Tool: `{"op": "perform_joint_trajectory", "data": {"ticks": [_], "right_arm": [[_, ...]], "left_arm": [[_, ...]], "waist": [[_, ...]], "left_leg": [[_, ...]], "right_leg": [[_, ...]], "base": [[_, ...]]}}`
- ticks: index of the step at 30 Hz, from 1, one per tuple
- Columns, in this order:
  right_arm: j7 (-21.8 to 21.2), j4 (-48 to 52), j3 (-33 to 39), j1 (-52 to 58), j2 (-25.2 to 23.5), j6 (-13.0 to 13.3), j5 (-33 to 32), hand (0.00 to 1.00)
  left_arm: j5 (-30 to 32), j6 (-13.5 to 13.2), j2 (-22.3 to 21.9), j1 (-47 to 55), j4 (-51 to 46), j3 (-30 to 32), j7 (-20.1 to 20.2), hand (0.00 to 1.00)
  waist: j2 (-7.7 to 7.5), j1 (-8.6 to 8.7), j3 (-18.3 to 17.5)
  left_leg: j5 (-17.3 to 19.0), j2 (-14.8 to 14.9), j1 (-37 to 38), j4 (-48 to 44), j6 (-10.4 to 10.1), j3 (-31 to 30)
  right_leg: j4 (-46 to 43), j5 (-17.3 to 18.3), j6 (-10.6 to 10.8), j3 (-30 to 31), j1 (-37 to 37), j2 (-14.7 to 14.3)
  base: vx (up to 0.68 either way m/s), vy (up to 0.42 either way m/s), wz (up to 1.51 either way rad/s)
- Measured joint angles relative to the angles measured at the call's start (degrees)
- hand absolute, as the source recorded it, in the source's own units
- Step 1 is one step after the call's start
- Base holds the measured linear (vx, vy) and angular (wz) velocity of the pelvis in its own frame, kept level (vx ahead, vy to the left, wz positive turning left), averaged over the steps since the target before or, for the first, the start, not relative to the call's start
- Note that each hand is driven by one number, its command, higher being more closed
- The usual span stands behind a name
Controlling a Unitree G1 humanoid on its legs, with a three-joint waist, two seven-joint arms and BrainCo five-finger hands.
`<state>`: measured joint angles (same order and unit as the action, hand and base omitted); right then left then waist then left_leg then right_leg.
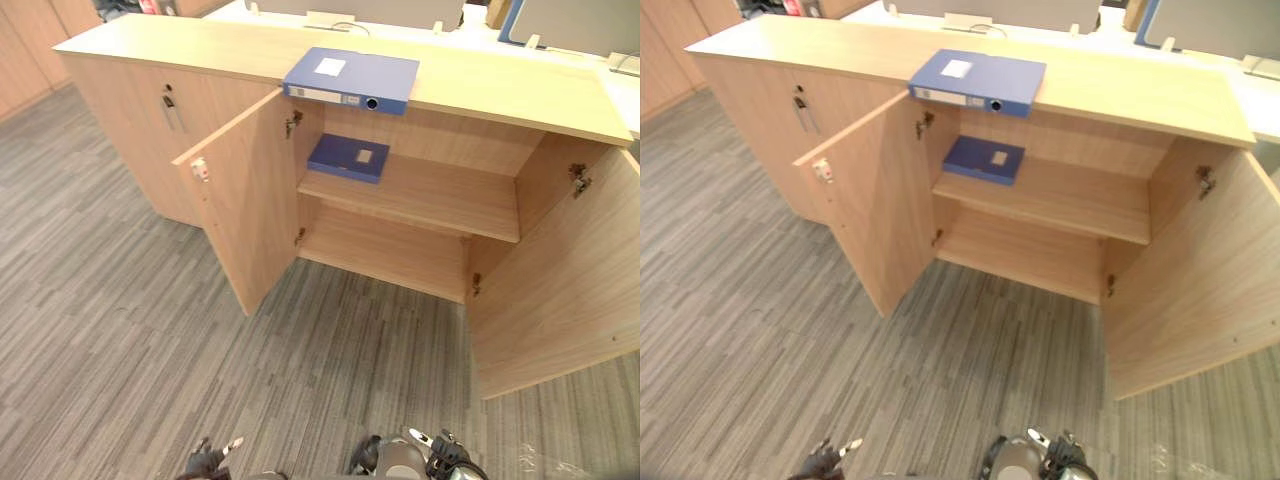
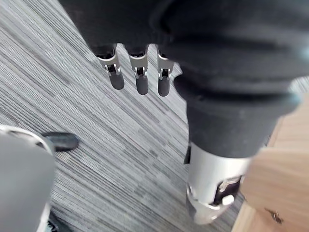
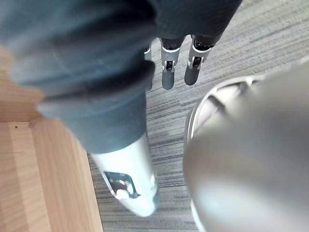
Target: Walk over to the cabinet, pick up the folder, carry it to the office cabinet, place the folder inside the office cabinet, then close the office cabinet door
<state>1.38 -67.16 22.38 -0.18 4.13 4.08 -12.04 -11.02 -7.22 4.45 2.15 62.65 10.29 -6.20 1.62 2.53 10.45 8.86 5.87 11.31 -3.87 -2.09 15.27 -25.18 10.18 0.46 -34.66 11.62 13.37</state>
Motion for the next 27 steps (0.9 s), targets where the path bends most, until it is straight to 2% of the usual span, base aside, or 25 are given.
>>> {"op": "perform_joint_trajectory", "data": {"ticks": [2,3,4,5,6,7,8,9,10,11,12,14,16,17,18,19,20,21,22,23,24,26,27], "right_arm": [[0.03,-0.12,0.07,1.86,0.02,-0.11,1.09,0.00],[0.02,-0.49,0.16,3.05,0.60,-0.22,2.09,0.00],[0.04,-0.61,0.02,3.44,1.16,-0.37,2.34,0.00],[0.06,-1.22,0.09,3.65,1.39,-0.55,2.26,0.00],[0.11,-1.45,0.46,3.75,1.13,-0.55,2.10,0.00],[0.11,-2.24,0.82,3.96,1.20,-0.67,2.16,0.00],[0.13,-2.55,1.14,4.09,1.25,-0.92,2.22,0.00],[0.13,-2.82,1.31,4.56,1.35,-1.43,2.22,0.00],[0.17,-2.72,1.12,4.85,1.33,-1.68,2.23,0.00],[0.26,-2.75,0.97,4.86,1.32,-1.69,2.20,0.00],[0.41,-2.76,0.97,4.84,1.38,-1.75,2.14,0.00],[0.70,-2.80,0.83,4.36,1.38,-1.77,2.12,0.00],[1.11,-2.99,0.42,3.76,1.50,-1.91,2.12,0.00],[1.32,-3.37,0.17,3.09,1.61,-1.86,2.21,0.00],[1.36,-3.33,0.06,2.90,1.50,-1.85,2.21,0.00],[1.41,-3.18,0.03,2.66,1.17,-1.82,2.24,0.00],[1.51,-3.09,-0.12,2.69,1.01,-1.83,2.26,0.00],[1.58,-3.05,-0.69,2.78,0.95,-1.84,2.26,0.00],[1.71,-2.79,-2.18,2.72,0.53,-1.82,2.24,0.00],[1.70,-2.21,-3.52,2.37,-0.31,-1.79,2.27,0.00],[1.69,-2.17,-3.92,1.77,-0.74,-1.82,2.32,0.00],[1.62,-2.22,-3.84,1.40,-1.80,-1.81,2.55,0.00],[1.52,-2.19,-3.81,1.32,-2.32,-1.70,3.47,0.00]], "left_arm": [[0.07,-0.16,-0.56,-0.94,-0.25,-0.79,-0.07,0.00],[0.05,-0.20,-2.30,-0.78,-0.10,-1.29,-0.17,0.00],[0.00,-0.29,-3.08,-0.42,-0.14,-1.45,-0.18,0.00],[-0.33,-0.32,-4.20,-0.62,-0.15,-2.14,-0.19,0.00],[-0.41,-0.32,-4.54,-0.62,-0.12,-2.43,-0.19,0.00],[-1.87,-0.57,-4.68,-1.03,-0.26,-2.49,-0.19,0.00],[-2.70,-0.60,-4.71,-1.04,-0.29,-2.46,-0.13,0.00],[-3.55,-0.69,-4.73,-0.95,-0.31,-2.16,-0.03,0.00],[-4.13,-0.83,-4.68,-0.88,-0.46,-1.96,0.04,0.00],[-4.76,-0.82,-4.57,-0.87,-0.81,-1.88,0.10,0.00],[-4.90,-0.80,-4.60,-0.73,-1.44,-1.17,0.17,0.00],[-5.19,-0.83,-4.20,-0.63,-2.00,0.49,0.21,0.00],[-5.22,-0.95,-3.50,-0.06,-2.62,1.33,0.24,0.00],[-5.13,-1.07,-2.52,0.73,-2.56,1.41,0.30,0.00],[-5.11,-0.94,-2.15,1.12,-2.50,1.38,0.31,0.00],[-5.22,-1.13,-1.71,1.47,-2.73,1.73,0.36,0.00],[-5.23,-1.11,-1.73,1.36,-2.59,1.90,0.37,0.00],[-5.22,-1.12,-2.00,1.63,-2.59,1.94,0.37,0.00],[-5.14,-1.13,-1.76,1.58,-2.54,2.16,0.41,0.00],[-5.10,-1.20,-0.92,1.09,-2.60,2.45,0.36,0.00],[-5.61,-1.12,-0.55,1.05,-2.45,3.42,0.39,0.00],[-5.80,-0.95,0.09,0.96,-2.40,4.35,0.43,0.00],[-5.77,-0.77,0.00,1.24,-2.33,4.31,0.46,0.00]], "waist": [[-0.55,0.29,-0.04],[0.07,1.31,-0.17],[1.16,1.48,-0.82],[2.60,1.79,-0.98],[2.63,1.94,-0.98],[2.49,2.11,-0.92],[2.49,2.05,-0.90],[2.41,1.76,-0.81],[2.08,1.78,-0.60],[2.06,1.52,-0.60],[2.03,1.32,-0.54],[1.72,0.84,-0.40],[1.47,-0.51,-0.21],[0.82,-1.09,0.16],[0.35,-1.33,0.37],[-0.41,-1.74,0.68],[-0.66,-1.97,0.66],[-0.83,-2.13,0.39],[-1.48,-1.92,0.06],[-3.31,-1.95,-0.19],[-4.43,-2.16,-0.21],[-5.44,-2.31,-0.71],[-5.52,-2.61,-0.83]], "left_leg": [[1.49,-0.20,2.00,0.11,-1.67,-0.39],[3.36,0.71,3.96,0.02,-3.08,-1.42],[3.39,1.48,3.78,-0.17,-3.02,-1.77],[3.41,2.73,3.44,-2.38,-3.06,-2.43],[3.43,3.30,2.41,-4.91,-3.09,-2.61],[3.78,5.38,-1.34,-14.95,-4.31,-3.22],[3.62,6.56,-2.62,-19.75,-5.92,-3.35],[2.70,8.55,-4.92,-29.71,-10.59,-4.12],[2.32,9.13,-6.68,-37.46,-11.60,-4.79],[2.34,9.49,-8.92,-45.18,-11.56,-5.00],[3.10,9.55,-12.16,-53.11,-10.14,-4.56],[5.00,9.36,-16.76,-57.64,-7.13,-3.03],[7.70,8.08,-20.75,-52.79,-5.22,-2.90],[8.59,6.25,-22.54,-42.63,-4.77,-4.67],[8.43,5.23,-22.84,-37.72,-4.61,-5.84],[6.97,3.63,-23.31,-27.54,-3.87,-9.27],[0.29,2.67,-23.25,-18.82,-3.55,-12.29],[-4.06,2.03,-22.42,-16.71,-4.21,-12.41],[-7.08,0.03,-21.24,-15.34,-2.89,-11.99],[-6.13,-1.78,-21.64,-15.62,-1.83,-11.15],[-4.32,-2.57,-22.48,-18.74,-0.69,-10.90],[-3.06,-3.79,-21.42,-20.50,0.36,-10.72],[-2.55,-4.80,-18.15,-19.37,1.14,-9.72]], "right_leg": [[5.05,-4.08,-0.14,0.20,-0.47,-0.11],[3.29,-7.50,-2.45,0.47,-0.92,-0.35],[2.69,-6.07,-2.32,0.19,-0.63,-0.95],[1.75,-3.15,-1.92,0.27,-0.56,-2.03],[1.73,-2.31,-2.01,0.33,-0.70,-2.46],[2.80,-1.29,-2.79,0.40,-2.49,-3.88],[3.61,-0.99,-3.09,0.49,-3.78,-4.80],[6.13,-0.57,-3.69,0.87,-7.46,-7.10],[8.19,-0.28,-3.95,1.80,-10.10,-8.66],[9.82,0.05,-3.80,2.83,-12.37,-9.85],[11.88,0.82,-3.91,4.89,-14.99,-11.24],[14.60,0.89,-3.72,7.63,-18.71,-12.25],[16.40,0.14,-2.49,11.47,-21.23,-12.04],[17.16,-0.11,-1.83,13.98,-23.32,-10.61],[17.68,0.01,-1.05,14.90,-23.95,-9.63],[19.12,0.32,1.26,16.35,-25.77,-7.77],[20.54,0.90,3.26,17.54,-27.52,-6.11],[21.03,0.92,4.28,18.07,-28.21,-5.53],[21.94,0.80,4.77,18.54,-29.20,-3.86],[22.49,-0.49,4.15,18.35,-29.04,-2.05],[22.71,-2.64,6.09,18.41,-29.22,-0.92],[22.11,-4.87,8.25,18.74,-30.40,0.92],[18.41,-6.04,8.67,19.57,-30.47,2.33]], "base": [[0.36,-0.173,0.22],[0.41,-0.195,0.17],[0.48,-0.223,0.03],[0.41,-0.197,-0.13],[0.62,-0.351,-0.20],[0.57,-0.333,-0.18],[0.67,-0.348,-0.27],[0.56,-0.196,-0.34],[0.49,-0.121,-0.49],[0.44,-0.052,-0.61],[0.32,-0.014,-0.60],[0.38,0.016,-0.80],[0.37,0.118,-1.18],[0.29,0.187,-1.13],[0.34,0.267,-1.25],[0.30,0.283,-0.88],[0.34,0.316,-0.76],[0.32,0.275,-0.43],[0.42,0.346,-0.13],[0.48,0.395,-0.05],[0.46,0.387,0.00],[0.34,0.274,-0.15],[0.40,0.329,-0.44]]}}
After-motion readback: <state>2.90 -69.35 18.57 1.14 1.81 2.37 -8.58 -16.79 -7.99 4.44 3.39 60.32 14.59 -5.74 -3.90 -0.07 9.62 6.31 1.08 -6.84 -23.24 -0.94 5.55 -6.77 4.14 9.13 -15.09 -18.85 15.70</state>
